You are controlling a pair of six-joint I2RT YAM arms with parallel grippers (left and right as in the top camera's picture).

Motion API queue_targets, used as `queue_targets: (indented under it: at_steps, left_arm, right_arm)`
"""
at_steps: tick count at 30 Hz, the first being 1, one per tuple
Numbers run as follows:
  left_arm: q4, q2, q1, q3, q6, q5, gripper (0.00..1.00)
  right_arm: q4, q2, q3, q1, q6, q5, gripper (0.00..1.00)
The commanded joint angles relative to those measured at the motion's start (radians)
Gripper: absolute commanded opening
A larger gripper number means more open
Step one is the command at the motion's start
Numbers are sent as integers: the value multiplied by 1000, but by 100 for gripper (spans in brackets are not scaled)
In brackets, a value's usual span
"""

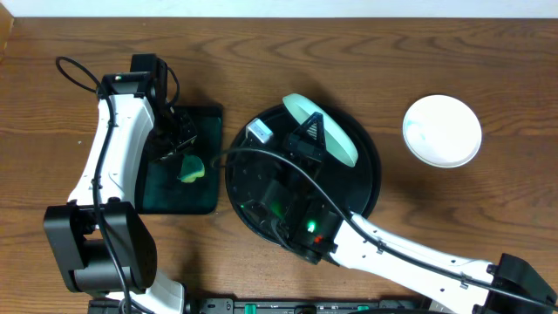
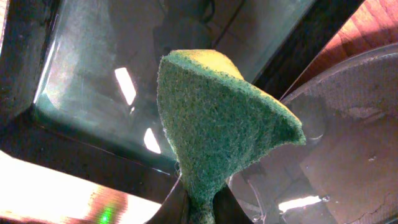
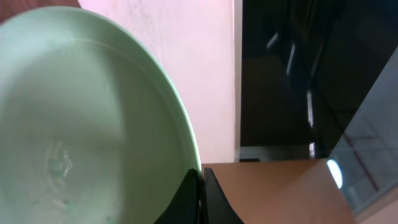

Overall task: Clean dirty plates on tray and stack at the side
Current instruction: 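Lift and tilt the last plate up with the right gripper, then carry the plate right and lower it onto the stacked plates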

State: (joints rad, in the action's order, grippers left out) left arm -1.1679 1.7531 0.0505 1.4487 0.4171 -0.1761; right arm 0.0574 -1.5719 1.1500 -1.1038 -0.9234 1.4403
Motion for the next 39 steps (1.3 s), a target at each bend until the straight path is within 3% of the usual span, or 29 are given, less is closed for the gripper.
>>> queue_targets:
  at_steps: [1, 5, 11, 19, 25, 33, 39]
  left_arm:
    - [-3, 3, 5, 10, -16, 11, 7]
    - [-2, 3, 5, 10, -16, 12, 7]
    - [-2, 3, 5, 10, -16, 12, 7]
    - [5, 3, 5, 10, -16, 12, 7]
    - [8, 3, 5, 10, -16, 12, 8]
    - [10, 13, 5, 10, -16, 12, 7]
    - [10, 28, 5, 10, -16, 12, 7]
  right_arm:
    - [36, -28, 11, 58, 220, -2, 1]
    - [147, -29, 11, 126, 463, -80, 1]
    - [219, -29, 11, 245, 679, -224, 1]
    - [252, -20, 31, 435, 792, -317, 1]
    - [369, -5, 36, 629, 928, -454, 1]
    - [487, 1, 36, 958, 1123, -718, 1]
    - [502, 1, 35, 1156, 1172, -942, 1]
